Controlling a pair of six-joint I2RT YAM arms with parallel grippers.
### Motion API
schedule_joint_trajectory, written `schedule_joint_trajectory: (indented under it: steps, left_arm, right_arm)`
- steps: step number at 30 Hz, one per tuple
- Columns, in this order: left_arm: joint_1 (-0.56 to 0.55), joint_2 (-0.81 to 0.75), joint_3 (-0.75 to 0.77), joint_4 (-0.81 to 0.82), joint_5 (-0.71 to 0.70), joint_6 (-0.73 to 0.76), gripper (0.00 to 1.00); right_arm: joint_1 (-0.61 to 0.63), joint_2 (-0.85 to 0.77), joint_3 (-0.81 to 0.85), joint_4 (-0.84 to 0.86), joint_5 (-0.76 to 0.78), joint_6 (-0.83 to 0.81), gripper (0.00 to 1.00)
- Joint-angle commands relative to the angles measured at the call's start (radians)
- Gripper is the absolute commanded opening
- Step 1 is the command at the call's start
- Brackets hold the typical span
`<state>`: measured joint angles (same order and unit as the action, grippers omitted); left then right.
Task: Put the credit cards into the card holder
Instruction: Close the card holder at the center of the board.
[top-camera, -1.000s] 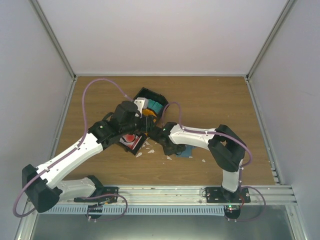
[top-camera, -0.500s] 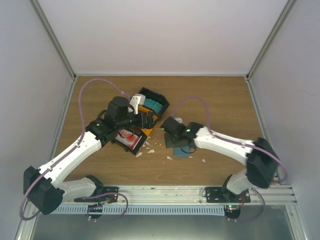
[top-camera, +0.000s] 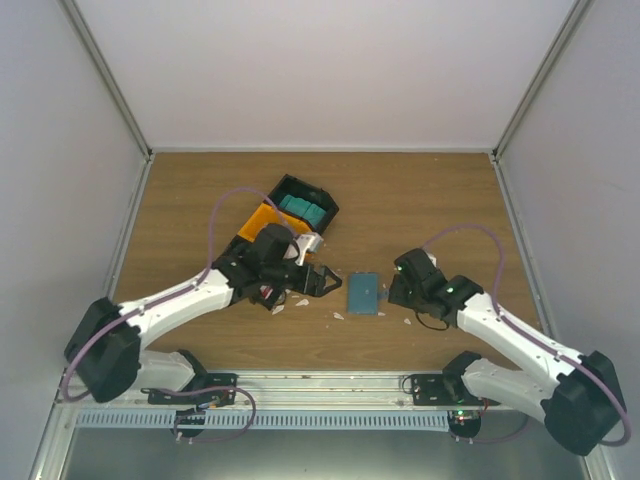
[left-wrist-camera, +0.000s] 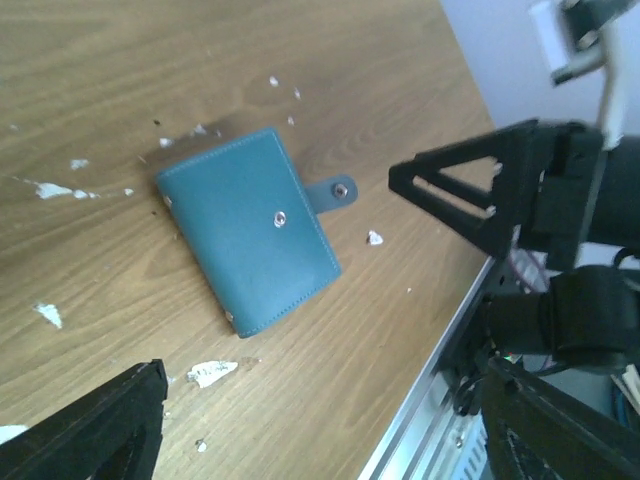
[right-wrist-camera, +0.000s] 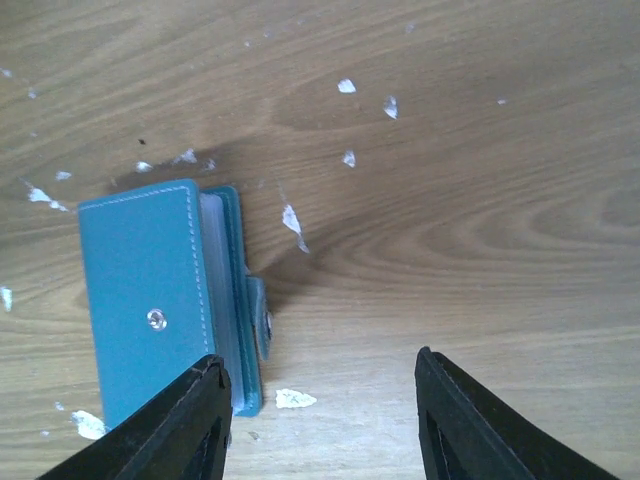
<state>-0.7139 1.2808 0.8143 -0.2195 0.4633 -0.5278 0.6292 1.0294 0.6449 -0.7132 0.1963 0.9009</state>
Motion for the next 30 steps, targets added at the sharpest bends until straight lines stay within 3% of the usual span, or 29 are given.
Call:
schedule_joint_trajectory:
  steps: [1, 14, 30]
  left_arm:
    - [-0.037, 0.106, -0.008, 0.106, 0.003, -0.064, 0.82]
    - [-0.093, 0.297, 0.026, 0.133, -0.076, -0.098, 0.7]
    - [-0.127, 0.379, 0.044, 0.14, -0.095, -0.096, 0.65]
  right_arm:
    - [-0.051, -0.066, -0.058, 0.161, -0.107, -0.054, 0.51]
    - [-0.14, 0.021, -0.105, 0.297, -0.241, -0.143, 0.25]
    - [-0.141, 0.014, -0.174, 0.341, -0.272, -0.136, 0.14]
